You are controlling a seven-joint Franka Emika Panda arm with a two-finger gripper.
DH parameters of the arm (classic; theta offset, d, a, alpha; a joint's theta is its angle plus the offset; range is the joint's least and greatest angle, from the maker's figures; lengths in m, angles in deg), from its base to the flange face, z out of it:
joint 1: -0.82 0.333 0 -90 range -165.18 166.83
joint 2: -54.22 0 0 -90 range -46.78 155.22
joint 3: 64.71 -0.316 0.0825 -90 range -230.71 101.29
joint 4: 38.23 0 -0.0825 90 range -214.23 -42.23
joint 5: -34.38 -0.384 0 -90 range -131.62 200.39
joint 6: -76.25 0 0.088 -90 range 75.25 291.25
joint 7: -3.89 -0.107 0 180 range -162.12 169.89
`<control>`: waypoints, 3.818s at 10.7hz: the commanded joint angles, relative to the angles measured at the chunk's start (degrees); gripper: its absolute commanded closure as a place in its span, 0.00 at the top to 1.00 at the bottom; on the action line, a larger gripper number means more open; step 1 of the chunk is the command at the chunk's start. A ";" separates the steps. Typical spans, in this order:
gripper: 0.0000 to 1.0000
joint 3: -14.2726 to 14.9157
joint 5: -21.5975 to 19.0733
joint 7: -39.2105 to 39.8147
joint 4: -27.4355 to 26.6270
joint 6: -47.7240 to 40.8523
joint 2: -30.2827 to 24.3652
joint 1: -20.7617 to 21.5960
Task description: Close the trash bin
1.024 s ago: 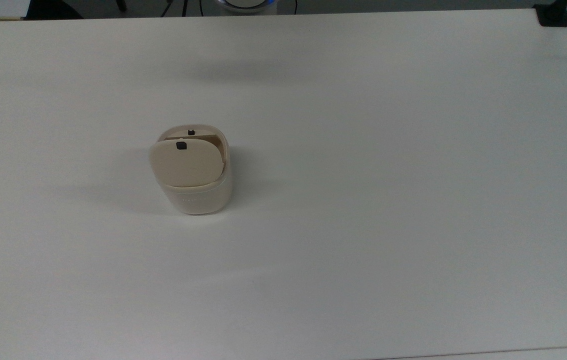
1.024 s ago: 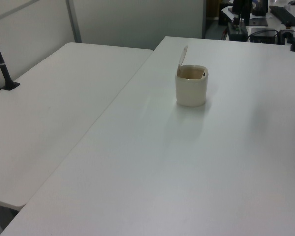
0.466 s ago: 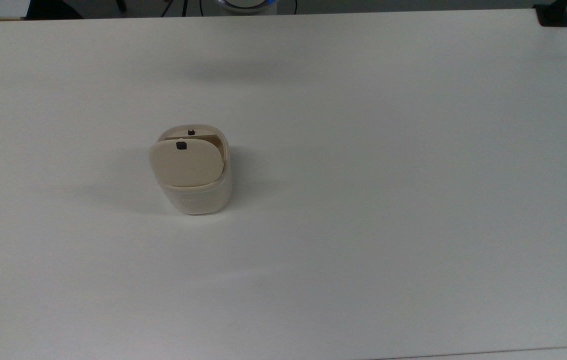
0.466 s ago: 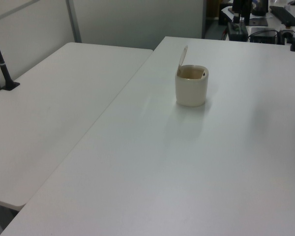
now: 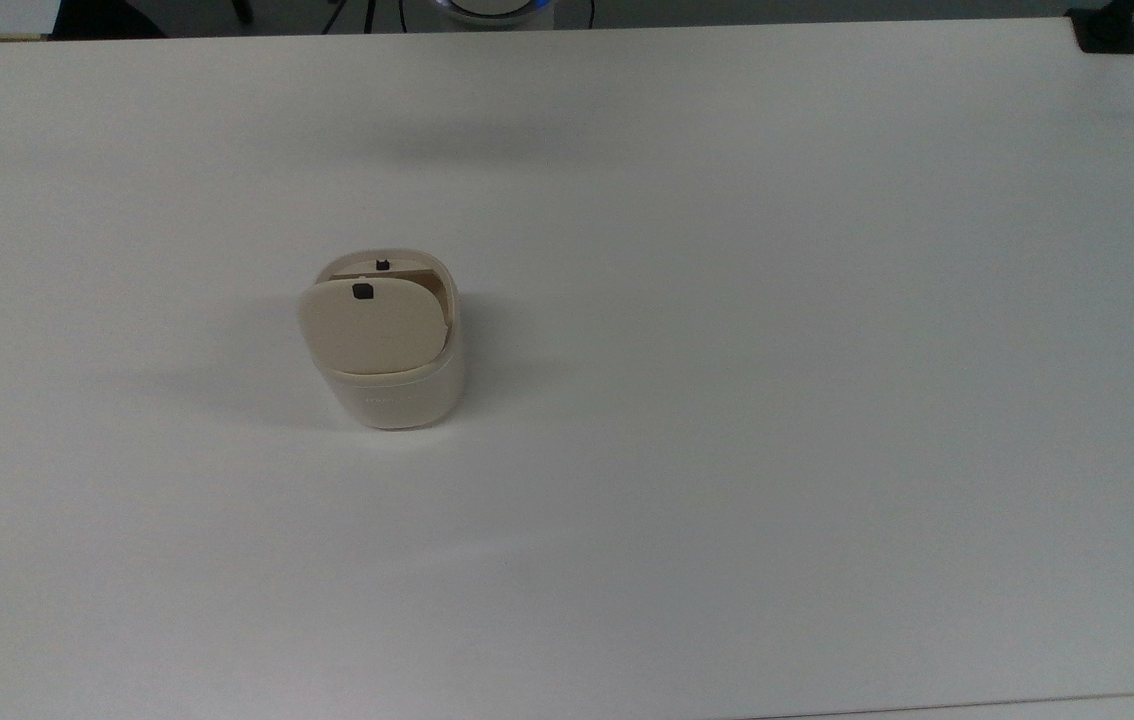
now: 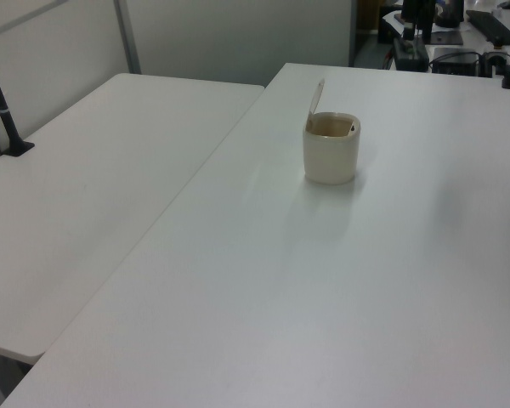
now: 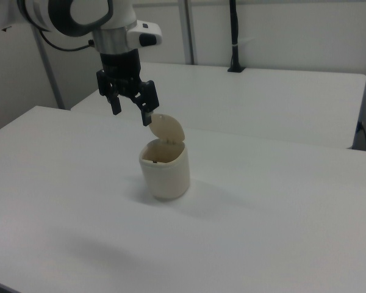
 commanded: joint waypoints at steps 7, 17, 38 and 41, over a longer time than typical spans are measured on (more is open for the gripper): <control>1.00 0.23 0.88 1.15 0.37 -0.10 0.07 0.17; 1.00 0.06 0.79 1.96 0.29 2.69 0.94 0.17; 0.01 -0.82 -5.54 7.05 5.02 49.82 20.10 2.45; 0.01 -0.91 -5.01 7.40 5.12 49.64 21.33 3.42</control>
